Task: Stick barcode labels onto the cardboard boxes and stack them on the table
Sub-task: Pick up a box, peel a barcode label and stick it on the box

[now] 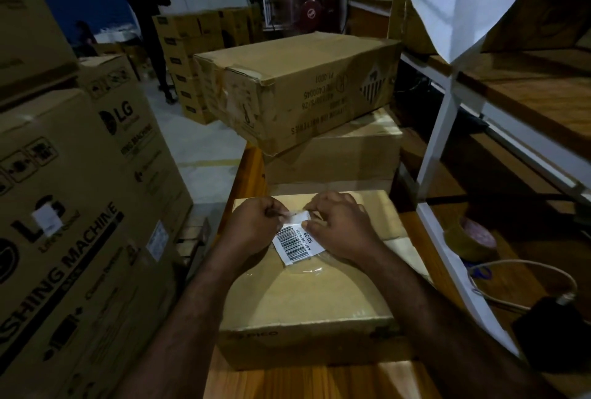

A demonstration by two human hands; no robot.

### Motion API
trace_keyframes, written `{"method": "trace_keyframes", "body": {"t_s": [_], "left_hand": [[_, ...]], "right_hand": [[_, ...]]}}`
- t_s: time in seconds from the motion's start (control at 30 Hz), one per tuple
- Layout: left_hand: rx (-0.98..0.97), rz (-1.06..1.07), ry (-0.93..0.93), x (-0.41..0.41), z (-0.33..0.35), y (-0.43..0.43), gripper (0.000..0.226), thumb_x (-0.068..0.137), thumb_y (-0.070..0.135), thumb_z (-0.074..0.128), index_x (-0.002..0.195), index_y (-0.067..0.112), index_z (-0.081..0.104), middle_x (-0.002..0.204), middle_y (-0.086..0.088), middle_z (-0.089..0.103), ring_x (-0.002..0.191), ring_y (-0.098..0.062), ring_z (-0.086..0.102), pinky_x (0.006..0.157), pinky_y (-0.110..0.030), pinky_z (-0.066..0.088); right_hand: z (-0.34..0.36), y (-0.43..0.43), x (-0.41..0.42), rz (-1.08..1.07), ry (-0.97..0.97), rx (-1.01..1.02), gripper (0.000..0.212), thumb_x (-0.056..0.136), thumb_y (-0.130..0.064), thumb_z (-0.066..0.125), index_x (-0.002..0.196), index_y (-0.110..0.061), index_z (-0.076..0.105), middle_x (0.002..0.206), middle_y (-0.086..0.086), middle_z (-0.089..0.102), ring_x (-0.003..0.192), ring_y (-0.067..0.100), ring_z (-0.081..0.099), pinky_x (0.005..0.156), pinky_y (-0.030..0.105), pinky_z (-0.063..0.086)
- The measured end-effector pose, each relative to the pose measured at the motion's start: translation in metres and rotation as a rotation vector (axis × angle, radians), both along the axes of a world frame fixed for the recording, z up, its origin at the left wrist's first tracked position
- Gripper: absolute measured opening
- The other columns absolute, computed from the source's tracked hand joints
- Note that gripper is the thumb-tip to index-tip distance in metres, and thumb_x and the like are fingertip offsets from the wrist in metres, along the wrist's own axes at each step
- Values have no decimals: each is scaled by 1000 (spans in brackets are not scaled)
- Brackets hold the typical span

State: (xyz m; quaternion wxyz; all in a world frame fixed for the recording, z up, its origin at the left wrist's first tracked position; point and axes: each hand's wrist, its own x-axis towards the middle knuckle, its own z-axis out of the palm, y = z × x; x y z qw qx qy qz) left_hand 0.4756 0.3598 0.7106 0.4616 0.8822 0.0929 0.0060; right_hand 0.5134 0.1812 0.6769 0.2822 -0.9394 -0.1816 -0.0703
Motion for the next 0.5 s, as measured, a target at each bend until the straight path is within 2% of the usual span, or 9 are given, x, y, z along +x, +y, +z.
{"method": "trace_keyframes", "body": {"t_s": [0.1,0.2,0.27,0.33,0.4,0.5], "left_hand": [[59,-34,7,3,6,0,8,92,12,65,96,18,67,94,-1,69,80,-12,66,61,-25,53],[218,-147,1,10,17,-3,26,89,16,69,111,26,60,94,10,62,74,-1,60,51,-14,46],[297,-259,8,16,22,-7,37,88,16,71,122,25,60,103,8,64,75,1,59,53,-14,47],[324,-330,28,20,22,-10,25,87,18,72,112,22,67,101,6,69,80,-7,64,59,-21,53],[295,-345,35,21,19,-10,12,87,19,73,99,20,73,90,4,71,83,-13,69,66,-27,58],[179,-334,28,19,14,-6,11,87,20,72,97,17,74,90,4,72,83,-12,70,65,-25,59]], "right_hand": [[0,0,0,12,-26,27,19,86,-41,63,103,-36,65,122,-17,57,118,14,45,94,34,32],[-1,0,0,23,-60,72,10,86,-39,64,96,-37,65,109,-21,60,112,12,47,89,34,34],[-1,0,-1,38,-66,108,8,86,-40,64,93,-37,65,99,-23,62,107,9,50,90,35,37],[-1,0,-1,45,-56,172,11,84,-40,63,93,-36,66,91,-21,66,98,7,54,88,36,45],[-1,-1,-2,47,-29,225,11,84,-39,63,93,-34,67,83,-16,67,90,7,57,84,36,50],[-1,-1,-3,38,12,267,18,82,-46,59,94,-34,66,77,-13,68,81,7,60,77,38,52]]}}
